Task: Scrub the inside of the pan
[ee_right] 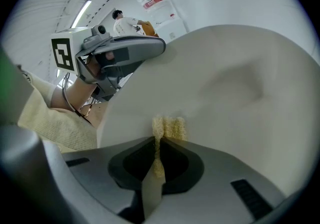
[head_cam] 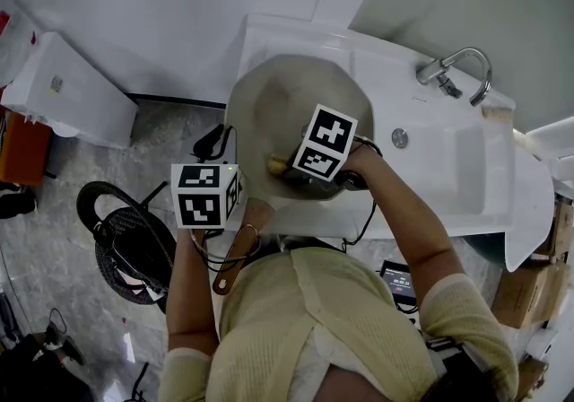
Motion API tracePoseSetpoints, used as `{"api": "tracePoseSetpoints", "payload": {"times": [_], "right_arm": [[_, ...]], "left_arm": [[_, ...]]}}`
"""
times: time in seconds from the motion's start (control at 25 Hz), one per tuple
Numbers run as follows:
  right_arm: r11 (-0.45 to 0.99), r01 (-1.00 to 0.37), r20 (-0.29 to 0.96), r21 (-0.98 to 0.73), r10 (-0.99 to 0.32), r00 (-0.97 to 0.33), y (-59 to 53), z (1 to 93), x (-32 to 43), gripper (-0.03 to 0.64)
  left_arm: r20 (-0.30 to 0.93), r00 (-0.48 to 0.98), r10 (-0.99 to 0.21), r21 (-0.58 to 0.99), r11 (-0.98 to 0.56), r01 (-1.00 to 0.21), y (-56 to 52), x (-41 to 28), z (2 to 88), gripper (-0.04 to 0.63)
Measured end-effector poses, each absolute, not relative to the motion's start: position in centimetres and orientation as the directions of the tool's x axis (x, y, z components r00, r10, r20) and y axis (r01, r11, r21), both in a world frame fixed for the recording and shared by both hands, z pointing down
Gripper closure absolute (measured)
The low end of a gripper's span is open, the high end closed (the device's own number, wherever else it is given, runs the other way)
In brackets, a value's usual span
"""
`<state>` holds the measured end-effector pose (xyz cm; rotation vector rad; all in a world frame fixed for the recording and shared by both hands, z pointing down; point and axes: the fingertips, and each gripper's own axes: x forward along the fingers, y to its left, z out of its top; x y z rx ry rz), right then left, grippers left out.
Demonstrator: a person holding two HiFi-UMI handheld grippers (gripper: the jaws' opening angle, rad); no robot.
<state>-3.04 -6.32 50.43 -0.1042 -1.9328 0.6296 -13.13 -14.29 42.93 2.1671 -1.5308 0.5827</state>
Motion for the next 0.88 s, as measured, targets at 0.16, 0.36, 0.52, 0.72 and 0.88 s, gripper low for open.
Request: {"api": "tracePoseSetpoints", "payload": {"times": [0.16,0.36,0.52,0.72,0.88], "right_arm": [[0.843,-0.196,0.805,-0.501,0.371,-0.464,-6.0,50.1,-3.3,0.571],[0.818,-0.180,0.765,-0.546,0.399,-0.506,-5.6,49.4,-3.7,0.571],[0.789,-0.150,0.712,-0.596,0.433,-0.553,-5.0,48.5,-4.2,0.571],[0.768,-0.106,0.659,-0.632,0.460,-0.596,-4.5,47.3,-4.8,0.571],[0.763,-0.080,0.634,-0.641,0.469,-0.615,-4.1,46.6,-5.2,0.571]], "left_arm": [[0.560,0.303,-0.771,0.093,-0.305,-0.948,-14.1,-13.2,42.9,0.485],[0.560,0.301,-0.772,0.084,-0.309,-0.947,-13.9,-13.3,42.7,0.485],[0.561,0.295,-0.773,0.078,-0.305,-0.949,-13.8,-13.6,42.6,0.485],[0.563,0.291,-0.773,0.069,-0.306,-0.949,-13.7,-13.6,42.5,0.485],[0.561,0.279,-0.779,0.061,-0.298,-0.953,-13.5,-13.9,42.2,0.485]]}}
